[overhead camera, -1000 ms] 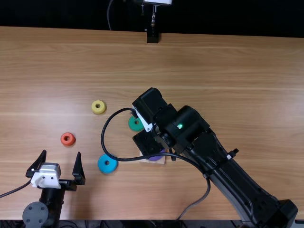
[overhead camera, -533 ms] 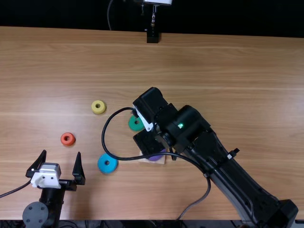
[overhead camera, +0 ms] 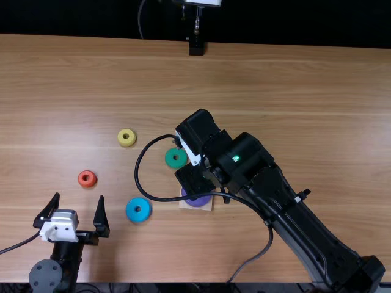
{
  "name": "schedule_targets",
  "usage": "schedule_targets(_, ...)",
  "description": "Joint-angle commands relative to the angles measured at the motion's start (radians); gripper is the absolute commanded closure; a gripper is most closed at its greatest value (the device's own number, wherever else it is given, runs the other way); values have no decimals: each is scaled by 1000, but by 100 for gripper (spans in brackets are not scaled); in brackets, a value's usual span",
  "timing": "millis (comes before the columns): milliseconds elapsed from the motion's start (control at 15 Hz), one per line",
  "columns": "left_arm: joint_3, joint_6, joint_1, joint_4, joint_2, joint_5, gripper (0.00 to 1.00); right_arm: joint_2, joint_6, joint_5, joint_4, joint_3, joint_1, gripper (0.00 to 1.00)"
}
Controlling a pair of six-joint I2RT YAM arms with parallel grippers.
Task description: Build the Hanoi tower: stack the rings onto the peg from bottom to top in this color order: purple, dark blue, light blue, dark green, light green, yellow, orange.
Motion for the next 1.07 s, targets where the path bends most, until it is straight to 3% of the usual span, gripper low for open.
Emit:
schedule_targets(0,-16,5,7,-17,-12,8,0,-28,-1,-2,-3,-30,-16,100)
schedule_targets(267,-16,3,7,-17,-12,8,0,-28,-1,-2,-3,-30,-16,100)
schedule_targets(333,-16,5,7,-17,-12,8,0,-28,3,-2,-3,-30,-16,87)
schedule_targets(467,-16,5,7,-17,-12,8,0,-28,5,-2,-3,-33,-16,1)
schedule_targets(800,-16,5,7,-17,-12,8,0,-28,-3,7,1,-30,-16,0)
schedule_targets(1000,-16,5,7,-17,-12,8,0,-28,1,9,93,-22,-22,0)
